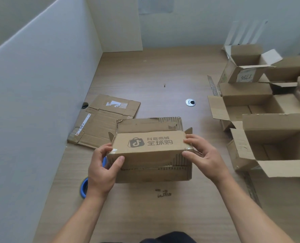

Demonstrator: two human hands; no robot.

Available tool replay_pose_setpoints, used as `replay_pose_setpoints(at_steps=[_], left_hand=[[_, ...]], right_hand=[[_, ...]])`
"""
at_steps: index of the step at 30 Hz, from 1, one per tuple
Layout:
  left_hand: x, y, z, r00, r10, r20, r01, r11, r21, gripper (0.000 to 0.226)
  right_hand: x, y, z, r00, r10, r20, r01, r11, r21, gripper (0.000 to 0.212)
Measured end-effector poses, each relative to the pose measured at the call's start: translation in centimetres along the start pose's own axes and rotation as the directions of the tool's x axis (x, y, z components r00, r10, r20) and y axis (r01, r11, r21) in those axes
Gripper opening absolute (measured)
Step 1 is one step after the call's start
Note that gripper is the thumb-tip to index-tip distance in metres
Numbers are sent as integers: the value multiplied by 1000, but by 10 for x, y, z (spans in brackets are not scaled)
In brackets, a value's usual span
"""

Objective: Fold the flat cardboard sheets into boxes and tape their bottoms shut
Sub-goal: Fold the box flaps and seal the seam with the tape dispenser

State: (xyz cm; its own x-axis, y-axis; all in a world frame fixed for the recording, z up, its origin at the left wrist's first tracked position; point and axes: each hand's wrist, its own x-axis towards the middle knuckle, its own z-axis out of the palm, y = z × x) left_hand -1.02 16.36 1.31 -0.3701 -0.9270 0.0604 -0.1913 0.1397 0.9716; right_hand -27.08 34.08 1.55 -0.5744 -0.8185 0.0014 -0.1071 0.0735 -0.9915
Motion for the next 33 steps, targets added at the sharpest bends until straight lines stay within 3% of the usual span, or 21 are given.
replay_pose_setpoints(at_steps=[5,11,16,18,22,24,26,27,30,32,33], left_hand=[[1,0,1,1000,2,-23,-2,1000,-5,40],[4,0,4,999,12,-37,-12,1000,14,45],[5,6,14,996,-52,-66,63,984,164,36],[13,4,14,993,-114,-19,116,971,210,41],[33,3,12,956,-287,66,268,940,210,69],[34,8,16,949,-307,71,300,950,92,58],[30,12,19,939,-291,182,309,948,-80,50],[28,12,20,924,-280,259,316,942,-111,56],[21,6,20,897,-275,347,306,951,-38,80],[20,10,24,939,-258,229,263,965,10,74],[18,13,25,954,-245,173,240,969,52,70]], right_hand=[[2,-3,7,993,39,-115,-26,994,108,63],[3,-9,15,984,16,-179,3,994,109,57],[8,-10,22,956,74,-284,-76,997,4,31],[10,-5,19,953,198,-231,-180,979,95,46],[1,6,9,952,297,72,-305,943,135,86],[-4,14,10,946,319,-59,-313,946,89,71],[-6,13,11,888,335,-314,-332,941,65,44],[-5,14,10,867,340,-364,-326,940,99,46],[-7,7,7,918,313,-243,-267,941,207,35],[-9,-2,6,963,224,-152,-209,972,105,29],[-9,-3,6,968,179,-178,-177,984,27,33]])
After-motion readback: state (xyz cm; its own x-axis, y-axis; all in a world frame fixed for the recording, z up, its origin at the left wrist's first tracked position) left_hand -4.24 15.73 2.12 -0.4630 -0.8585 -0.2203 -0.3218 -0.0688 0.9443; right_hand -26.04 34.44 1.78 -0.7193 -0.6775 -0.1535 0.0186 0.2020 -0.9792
